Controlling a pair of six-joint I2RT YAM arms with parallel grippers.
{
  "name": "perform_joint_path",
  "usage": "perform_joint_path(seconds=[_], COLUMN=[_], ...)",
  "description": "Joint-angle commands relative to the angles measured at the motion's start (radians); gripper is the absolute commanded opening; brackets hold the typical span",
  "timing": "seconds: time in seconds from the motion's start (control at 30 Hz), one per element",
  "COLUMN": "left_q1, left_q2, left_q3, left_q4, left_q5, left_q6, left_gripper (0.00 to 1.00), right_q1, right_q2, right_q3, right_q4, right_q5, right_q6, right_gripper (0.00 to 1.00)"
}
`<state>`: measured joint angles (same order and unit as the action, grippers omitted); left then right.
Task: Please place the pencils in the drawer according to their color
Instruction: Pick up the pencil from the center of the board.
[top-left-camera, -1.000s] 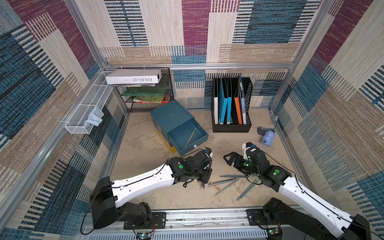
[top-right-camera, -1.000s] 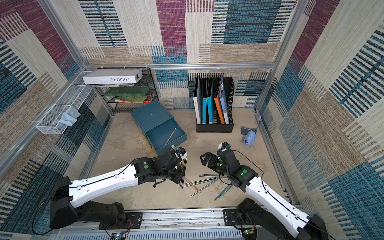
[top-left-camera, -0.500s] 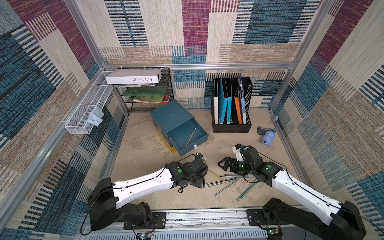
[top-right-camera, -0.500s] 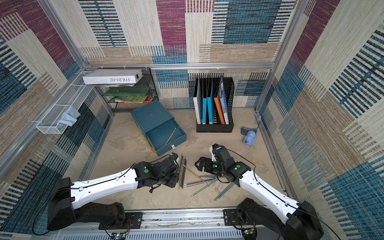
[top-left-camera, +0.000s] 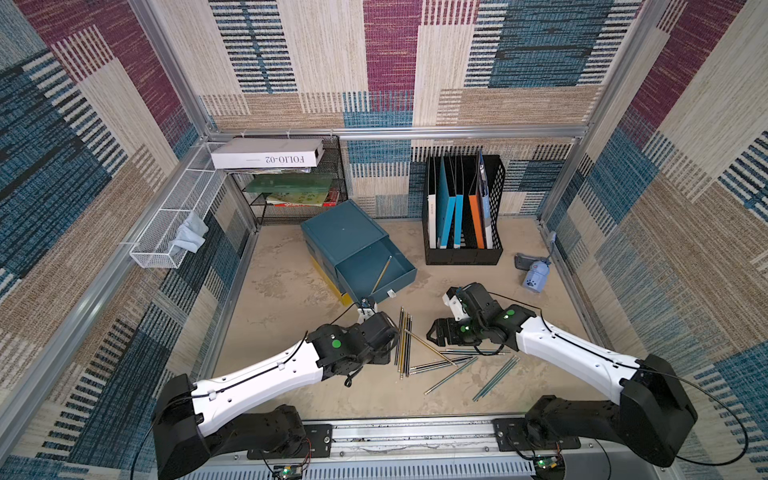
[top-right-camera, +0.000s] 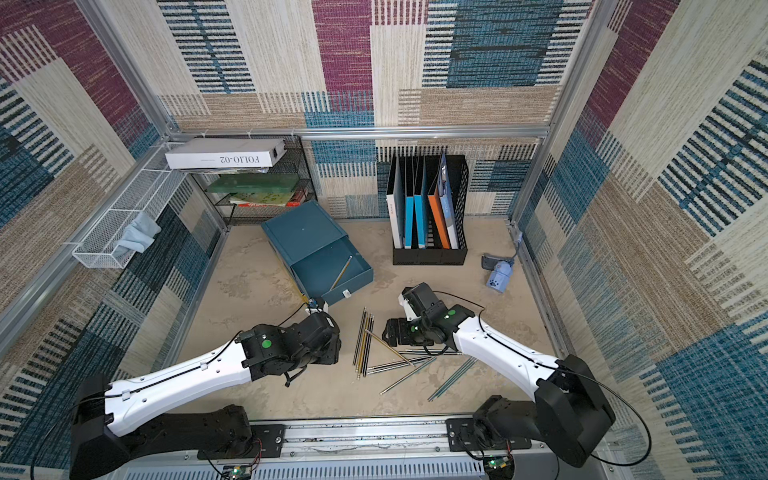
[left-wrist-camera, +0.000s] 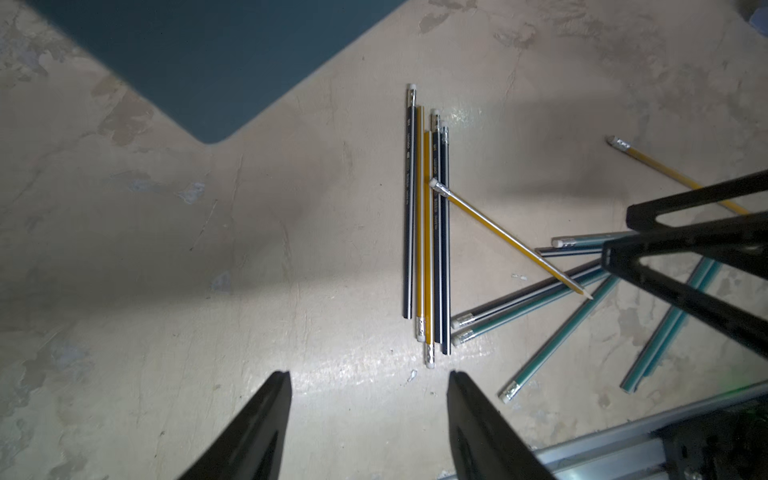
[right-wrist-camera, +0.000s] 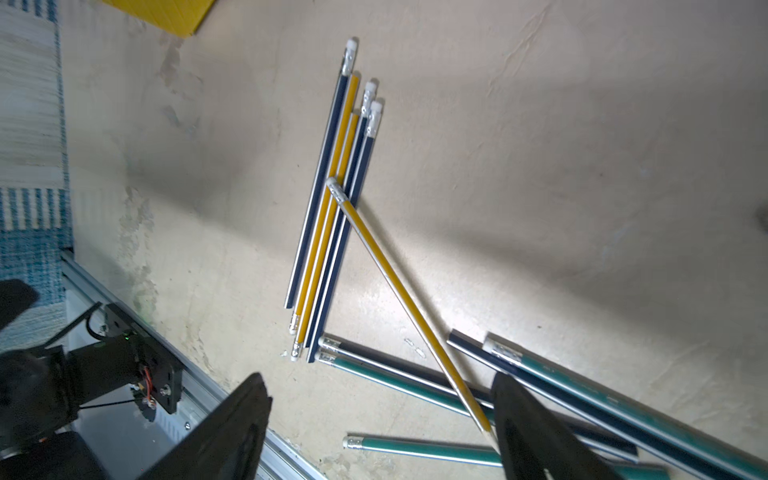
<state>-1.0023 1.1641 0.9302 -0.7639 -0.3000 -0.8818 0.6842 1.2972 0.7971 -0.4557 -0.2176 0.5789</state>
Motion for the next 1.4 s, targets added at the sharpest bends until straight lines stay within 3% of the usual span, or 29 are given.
perform_joint_path(seconds=[0.0, 0.7, 1.37], left_q1=[0.010, 0.081, 0.116], left_q2=[-0.037, -0.186, -0.257], left_q3=[-0.007, -0.094, -0.140], left_q4=[-0.020, -0.015, -0.025], left_q5=[-0.025, 0.010, 0.022], left_q6=[-0.045, -0.074, -0.077], left_gripper=[0.65, 0.67, 0.67], right_q1=[0.021, 0.145, 0.178], right_q2=[0.034, 0.361, 0.439], right_q3=[0.017, 0.188, 0.230], right_q4=[-0.049, -0.142, -0.145], right_q5=[0.051, 0.222, 0.218], right_q6=[-0.046, -0.136, -0.162], right_gripper=[0.84, 0.66, 0.24])
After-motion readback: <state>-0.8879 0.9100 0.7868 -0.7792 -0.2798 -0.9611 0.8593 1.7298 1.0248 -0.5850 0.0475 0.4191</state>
